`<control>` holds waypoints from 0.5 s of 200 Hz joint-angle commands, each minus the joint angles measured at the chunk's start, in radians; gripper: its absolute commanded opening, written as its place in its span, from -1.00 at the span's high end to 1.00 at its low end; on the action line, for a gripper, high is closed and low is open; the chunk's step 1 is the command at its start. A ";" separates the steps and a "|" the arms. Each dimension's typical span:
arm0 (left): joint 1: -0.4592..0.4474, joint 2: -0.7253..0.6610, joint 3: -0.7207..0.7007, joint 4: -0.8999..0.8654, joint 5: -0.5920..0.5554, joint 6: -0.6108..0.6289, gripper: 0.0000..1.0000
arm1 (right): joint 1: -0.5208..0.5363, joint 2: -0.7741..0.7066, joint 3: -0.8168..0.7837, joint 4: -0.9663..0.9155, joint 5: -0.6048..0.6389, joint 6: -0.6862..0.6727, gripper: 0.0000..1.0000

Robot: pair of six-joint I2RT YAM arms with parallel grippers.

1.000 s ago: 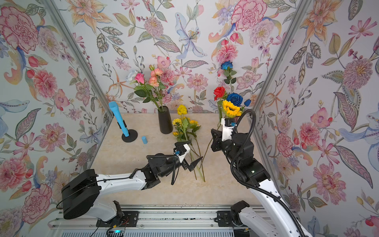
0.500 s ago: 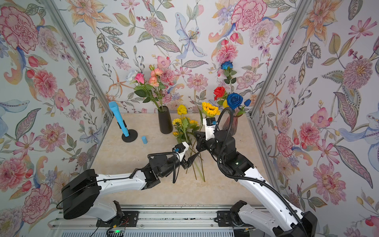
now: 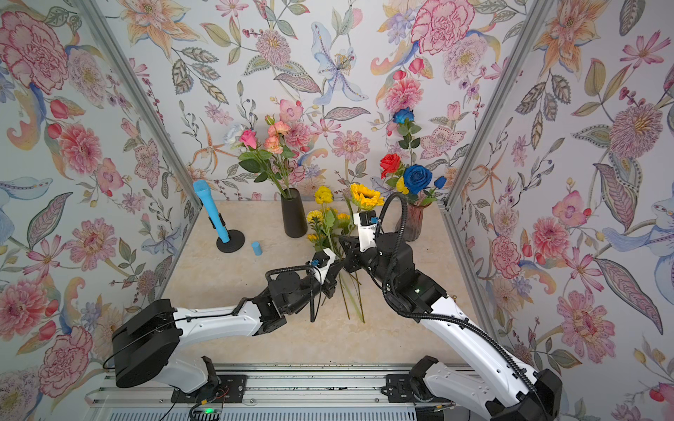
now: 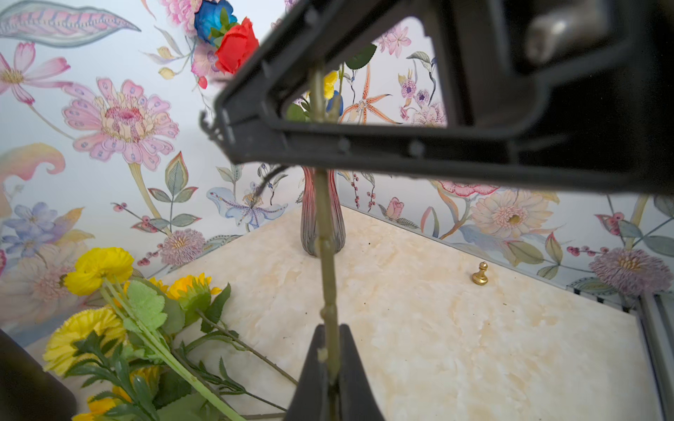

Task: Pick out yellow flowers from the vase
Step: Place the flower at the center of the board.

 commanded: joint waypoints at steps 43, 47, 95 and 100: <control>0.025 0.011 0.062 -0.057 0.004 -0.126 1.00 | 0.016 0.031 0.001 -0.018 0.040 -0.043 -0.05; 0.033 0.009 0.062 -0.059 0.003 -0.146 1.00 | 0.016 0.028 0.000 -0.022 0.045 -0.047 -0.19; 0.151 0.019 0.091 -0.148 -0.017 -0.406 1.00 | 0.010 -0.012 -0.010 -0.084 0.103 -0.084 -0.96; 0.162 0.026 0.103 -0.171 -0.024 -0.434 1.00 | 0.010 -0.018 -0.015 -0.087 0.111 -0.085 -0.99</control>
